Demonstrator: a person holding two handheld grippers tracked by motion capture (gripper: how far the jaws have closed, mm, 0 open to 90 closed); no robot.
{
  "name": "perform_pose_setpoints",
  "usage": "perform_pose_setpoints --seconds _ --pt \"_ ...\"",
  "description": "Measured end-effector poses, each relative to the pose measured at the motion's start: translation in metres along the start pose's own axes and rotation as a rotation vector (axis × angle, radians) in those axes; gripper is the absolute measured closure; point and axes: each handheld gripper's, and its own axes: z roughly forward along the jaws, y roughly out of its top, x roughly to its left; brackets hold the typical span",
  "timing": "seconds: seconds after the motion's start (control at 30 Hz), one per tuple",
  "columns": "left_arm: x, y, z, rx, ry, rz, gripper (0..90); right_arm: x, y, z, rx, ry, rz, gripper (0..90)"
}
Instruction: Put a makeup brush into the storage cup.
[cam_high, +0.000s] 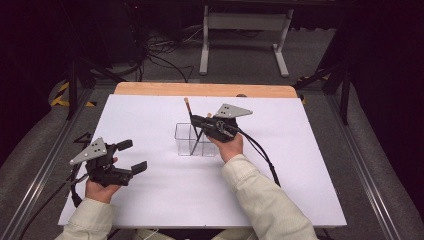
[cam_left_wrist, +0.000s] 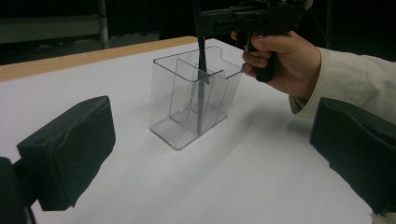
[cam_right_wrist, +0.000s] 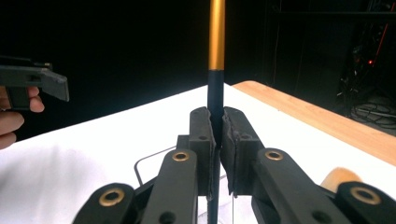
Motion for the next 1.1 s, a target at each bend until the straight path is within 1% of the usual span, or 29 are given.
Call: perform_pose_setpoints --seconds 0.2,0.27,0.53,1.1 --pt "0.000 0.000 0.000 0.002 0.002 -0.001 0.9 0.000 -0.001 0.000 0.016 0.000 0.007 82.9" --pt "0.000 0.000 0.000 0.001 0.001 -0.001 0.9 0.001 -0.002 0.001 0.020 0.002 0.002 82.9" --pt "0.000 0.000 0.001 0.001 0.001 -0.001 0.9 0.002 -0.004 0.001 0.026 0.009 0.003 82.8" --pt "0.001 0.000 0.002 -0.001 -0.005 -0.002 0.9 0.001 -0.010 -0.001 0.056 0.002 0.010 82.8"
